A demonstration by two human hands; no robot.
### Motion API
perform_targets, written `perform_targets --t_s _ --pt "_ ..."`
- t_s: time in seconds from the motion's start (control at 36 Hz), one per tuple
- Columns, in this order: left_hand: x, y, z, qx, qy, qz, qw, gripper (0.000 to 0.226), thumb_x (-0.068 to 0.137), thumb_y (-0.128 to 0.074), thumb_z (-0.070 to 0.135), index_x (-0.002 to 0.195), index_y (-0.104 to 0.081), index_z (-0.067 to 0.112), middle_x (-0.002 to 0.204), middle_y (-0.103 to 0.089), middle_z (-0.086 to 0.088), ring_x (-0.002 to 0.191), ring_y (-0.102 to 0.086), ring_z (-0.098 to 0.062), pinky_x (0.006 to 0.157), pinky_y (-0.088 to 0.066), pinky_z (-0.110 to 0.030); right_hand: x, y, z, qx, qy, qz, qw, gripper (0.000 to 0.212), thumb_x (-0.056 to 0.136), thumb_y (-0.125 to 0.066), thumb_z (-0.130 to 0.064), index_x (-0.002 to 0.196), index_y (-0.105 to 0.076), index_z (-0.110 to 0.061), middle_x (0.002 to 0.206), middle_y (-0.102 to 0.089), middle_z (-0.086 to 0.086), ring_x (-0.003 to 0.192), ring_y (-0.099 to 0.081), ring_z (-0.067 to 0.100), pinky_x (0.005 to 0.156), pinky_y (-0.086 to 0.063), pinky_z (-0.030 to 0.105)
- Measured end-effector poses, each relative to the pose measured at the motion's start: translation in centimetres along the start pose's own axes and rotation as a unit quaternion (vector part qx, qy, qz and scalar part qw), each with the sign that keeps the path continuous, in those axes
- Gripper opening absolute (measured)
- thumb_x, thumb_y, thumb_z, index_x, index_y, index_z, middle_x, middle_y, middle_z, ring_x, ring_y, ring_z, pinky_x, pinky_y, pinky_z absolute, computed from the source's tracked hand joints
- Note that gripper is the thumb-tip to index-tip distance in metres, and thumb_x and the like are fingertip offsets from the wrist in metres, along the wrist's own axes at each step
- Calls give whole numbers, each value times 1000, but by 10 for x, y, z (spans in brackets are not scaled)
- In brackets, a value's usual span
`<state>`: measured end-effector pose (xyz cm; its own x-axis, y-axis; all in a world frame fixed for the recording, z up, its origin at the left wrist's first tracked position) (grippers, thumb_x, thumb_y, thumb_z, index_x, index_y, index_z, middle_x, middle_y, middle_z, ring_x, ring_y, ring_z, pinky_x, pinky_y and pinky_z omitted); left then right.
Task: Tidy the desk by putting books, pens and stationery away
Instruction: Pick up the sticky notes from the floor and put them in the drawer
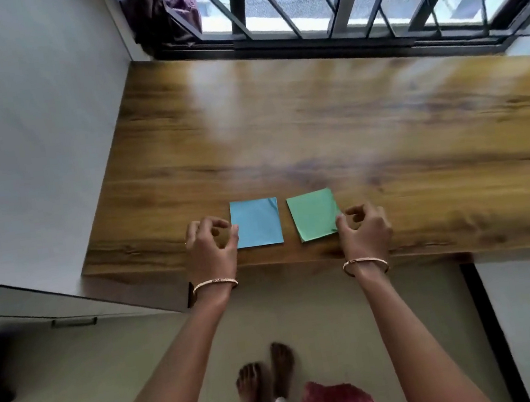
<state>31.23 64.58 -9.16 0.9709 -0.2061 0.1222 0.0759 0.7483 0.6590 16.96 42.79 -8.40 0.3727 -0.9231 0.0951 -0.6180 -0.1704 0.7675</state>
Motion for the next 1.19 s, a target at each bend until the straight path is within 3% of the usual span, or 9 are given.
perform_targets --t_s 0.14,0.25,0.36,0.47,0.53,0.69,0.78,1.06,1.19 --pt "-50 7 -19 -9 -11 -8 1000 26 86 -69 35 71 -59 16 63 -60 7 57 -55 -9 56 -37 -22 -65 11 21 2 57 85 995 10 82 -71 -20 82 -63 -15 79 -59 2 78 -51 22 71 -39 31" --pt "-76 -25 -52 -38 120 -158 979 32 88 -64 33 63 -59 15 54 -60 2 52 -59 -17 53 -43 -26 -113 -10 37 14 20 -4 1000 7 81 -71 -19 79 -65 -20 77 -61 -5 80 -53 18 70 -37 27" --pt "-86 -67 -67 -331 520 -284 734 27 98 -48 19 73 -55 10 71 -55 -11 60 -50 -22 56 -42 -28 -122 -57 63 202 -309 -127 921 13 86 -64 -9 84 -71 -19 85 -71 7 80 -63 21 71 -44 26" --pt "-76 -99 -95 -505 620 -215 561 46 102 -30 41 116 -55 5 129 -52 -16 108 -55 -33 94 -41 -43 -113 -110 81 421 -518 -175 724 29 93 -49 1 116 -63 -12 100 -65 4 99 -57 21 73 -50 30" --pt "-69 -110 -106 -540 611 -179 551 53 102 -23 42 143 -38 11 149 -39 -9 137 -39 -29 104 -32 -43 -105 -126 83 470 -537 -164 681 36 92 -40 9 113 -61 -11 98 -64 6 97 -58 22 77 -50 33" --pt "-73 -117 -123 -590 601 -125 525 59 100 -18 48 146 -36 16 154 -35 -8 141 -35 -28 108 -27 -45 -96 -151 88 549 -548 -122 619 45 84 -26 23 82 -57 -9 58 -70 10 57 -70 25 55 -60 39" --pt "-73 -110 -127 -585 598 -145 528 64 99 -14 53 146 -34 14 153 -37 -8 139 -39 -29 111 -26 -46 -102 -150 88 589 -535 -124 593 45 87 -26 22 84 -57 -10 60 -71 9 74 -67 27 88 -54 44" --pt "-119 -80 -133 -549 609 -150 553 68 99 -13 54 143 -37 7 149 -40 -15 134 -44 -34 110 -30 -48 -146 -126 107 541 -565 -126 610 31 88 -30 20 90 -55 1 87 -62 20 82 -60 31 93 -48 44" --pt "-161 -66 -153 -556 618 -158 532 58 100 -15 51 98 -56 9 142 -49 -13 114 -56 -33 107 -34 -48 -183 -110 125 547 -561 -133 607 36 85 -29 21 81 -56 -4 71 -65 16 78 -60 27 73 -60 43"
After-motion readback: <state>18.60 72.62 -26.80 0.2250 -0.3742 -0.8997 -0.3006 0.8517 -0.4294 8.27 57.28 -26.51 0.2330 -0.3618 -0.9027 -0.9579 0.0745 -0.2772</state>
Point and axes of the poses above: each hand's wrist, its own x-axis towards the middle knuckle, its own y-axis out of the back of the hand, z = x × y, the point moved 2 cm from there along x, towards the middle knuckle
